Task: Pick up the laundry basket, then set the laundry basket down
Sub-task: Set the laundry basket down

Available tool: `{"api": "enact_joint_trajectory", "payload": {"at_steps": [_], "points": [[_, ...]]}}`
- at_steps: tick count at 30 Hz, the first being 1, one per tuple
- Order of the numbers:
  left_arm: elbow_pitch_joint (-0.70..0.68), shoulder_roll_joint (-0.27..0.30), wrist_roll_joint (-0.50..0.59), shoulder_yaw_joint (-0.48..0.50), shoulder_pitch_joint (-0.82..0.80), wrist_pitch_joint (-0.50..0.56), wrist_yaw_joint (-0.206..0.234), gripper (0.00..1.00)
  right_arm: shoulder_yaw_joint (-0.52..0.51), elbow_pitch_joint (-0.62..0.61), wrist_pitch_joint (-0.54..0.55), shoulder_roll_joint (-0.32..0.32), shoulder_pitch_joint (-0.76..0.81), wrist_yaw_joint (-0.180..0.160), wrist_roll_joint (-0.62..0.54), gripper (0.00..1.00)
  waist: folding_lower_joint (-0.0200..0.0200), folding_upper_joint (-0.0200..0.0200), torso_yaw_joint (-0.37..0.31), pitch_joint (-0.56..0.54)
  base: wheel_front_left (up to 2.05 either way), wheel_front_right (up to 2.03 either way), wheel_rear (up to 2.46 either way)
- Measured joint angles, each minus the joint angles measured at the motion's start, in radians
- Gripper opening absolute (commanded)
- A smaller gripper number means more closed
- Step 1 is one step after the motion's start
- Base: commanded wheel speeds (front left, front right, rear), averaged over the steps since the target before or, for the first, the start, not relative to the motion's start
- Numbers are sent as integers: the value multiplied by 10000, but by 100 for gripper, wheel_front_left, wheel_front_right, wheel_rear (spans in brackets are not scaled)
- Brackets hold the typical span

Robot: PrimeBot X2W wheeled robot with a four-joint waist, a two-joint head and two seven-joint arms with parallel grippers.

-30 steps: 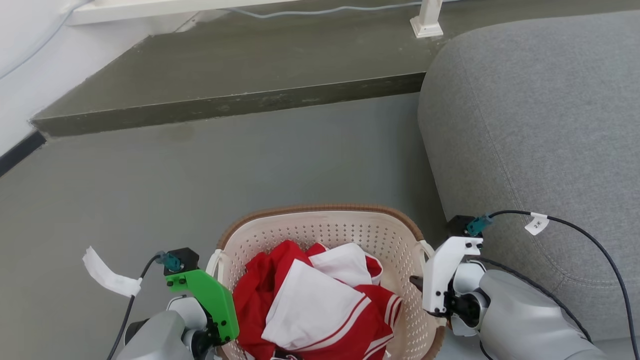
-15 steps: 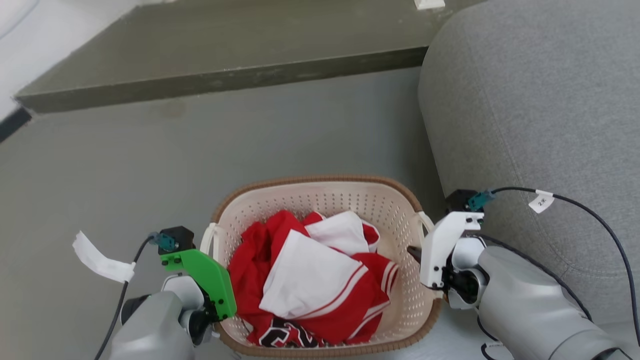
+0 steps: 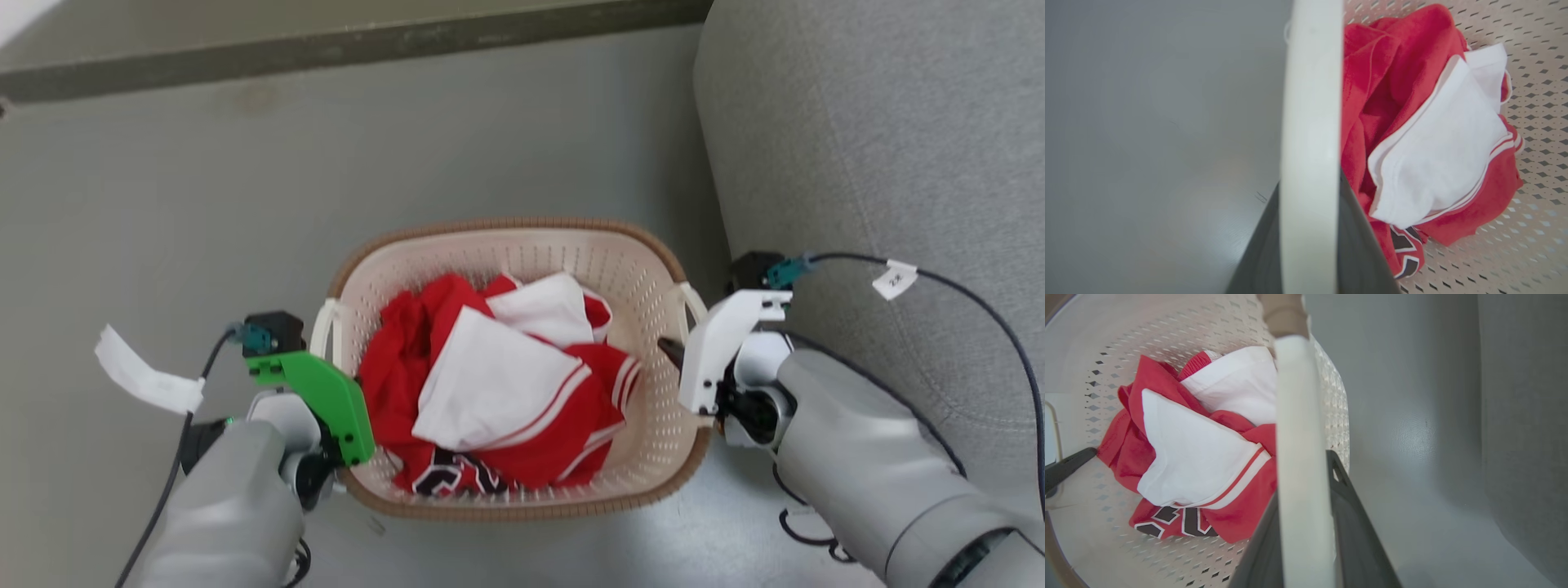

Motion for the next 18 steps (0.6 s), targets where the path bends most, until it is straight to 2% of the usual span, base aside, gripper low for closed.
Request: {"api": "enact_joint_trajectory", "payload": {"at_steps": [18], "points": [[-276, 148, 52, 167, -1352, -387, 167, 0, -38, -94, -612, -73, -1567, -79, -307, 0, 1, 0, 100, 2124, 0, 0, 0]]}}
